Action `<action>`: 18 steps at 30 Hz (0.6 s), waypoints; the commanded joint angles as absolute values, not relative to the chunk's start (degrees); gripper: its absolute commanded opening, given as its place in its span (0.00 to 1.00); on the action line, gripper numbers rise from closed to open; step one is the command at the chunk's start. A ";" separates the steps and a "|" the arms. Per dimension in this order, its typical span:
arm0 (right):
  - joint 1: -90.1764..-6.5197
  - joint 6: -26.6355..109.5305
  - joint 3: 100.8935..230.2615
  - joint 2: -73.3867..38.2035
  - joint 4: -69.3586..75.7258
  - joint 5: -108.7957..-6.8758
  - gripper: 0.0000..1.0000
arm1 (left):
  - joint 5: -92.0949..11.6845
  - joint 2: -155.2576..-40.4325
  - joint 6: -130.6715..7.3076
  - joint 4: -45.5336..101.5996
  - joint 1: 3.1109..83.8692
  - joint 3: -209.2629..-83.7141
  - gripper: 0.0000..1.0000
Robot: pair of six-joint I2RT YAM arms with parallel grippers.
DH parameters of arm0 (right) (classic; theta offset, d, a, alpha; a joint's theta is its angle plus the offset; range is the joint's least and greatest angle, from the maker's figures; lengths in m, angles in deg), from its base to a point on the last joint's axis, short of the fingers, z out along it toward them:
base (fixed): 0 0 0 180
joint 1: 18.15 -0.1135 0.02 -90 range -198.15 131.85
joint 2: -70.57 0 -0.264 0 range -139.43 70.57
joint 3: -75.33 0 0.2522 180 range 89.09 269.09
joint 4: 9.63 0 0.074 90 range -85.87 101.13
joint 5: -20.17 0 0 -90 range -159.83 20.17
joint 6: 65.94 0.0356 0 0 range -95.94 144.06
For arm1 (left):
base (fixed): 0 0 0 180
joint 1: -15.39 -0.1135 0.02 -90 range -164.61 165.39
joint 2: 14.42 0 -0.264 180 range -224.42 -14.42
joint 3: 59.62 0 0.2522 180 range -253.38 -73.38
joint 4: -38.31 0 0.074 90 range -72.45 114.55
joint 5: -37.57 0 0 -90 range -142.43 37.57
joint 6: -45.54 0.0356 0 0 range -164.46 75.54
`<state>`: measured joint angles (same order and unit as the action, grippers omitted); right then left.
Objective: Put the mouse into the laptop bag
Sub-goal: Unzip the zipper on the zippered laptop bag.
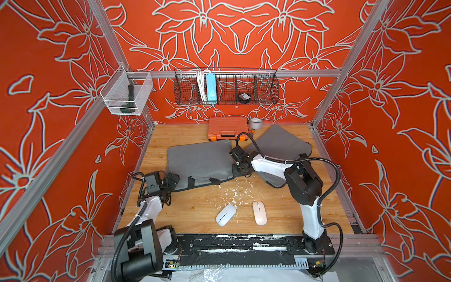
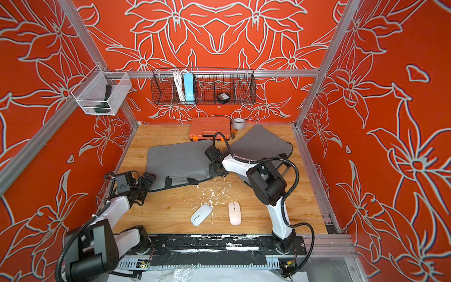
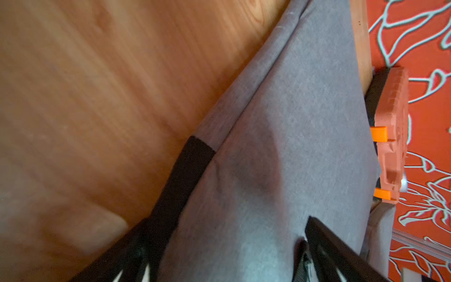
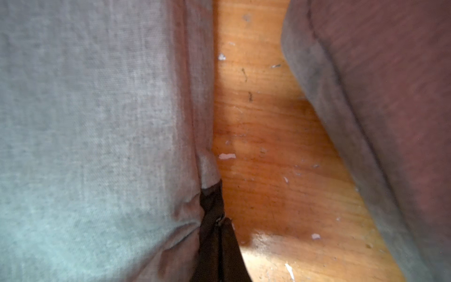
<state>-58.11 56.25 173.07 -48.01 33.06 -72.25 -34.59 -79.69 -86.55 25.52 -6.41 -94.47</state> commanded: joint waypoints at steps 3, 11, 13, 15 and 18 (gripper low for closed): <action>-56.18 55.06 175.42 -50.38 28.91 -70.95 0.00 | -27.90 -83.54 -85.60 32.21 -6.67 -91.76 0.67; -58.02 55.58 163.12 -43.98 23.51 -70.39 0.00 | -32.27 -85.58 -86.71 28.81 -6.67 -91.75 0.00; -58.69 55.45 159.83 -42.05 22.72 -71.15 0.00 | -33.04 -85.39 -87.21 28.17 -6.67 -91.79 0.00; -59.50 55.26 156.31 -40.15 21.91 -72.81 0.00 | -33.20 -85.34 -87.43 27.83 -6.68 -92.03 0.00; -60.14 55.47 151.27 -37.56 19.65 -72.05 0.00 | -33.68 -85.53 -87.52 27.44 -6.73 -92.24 0.00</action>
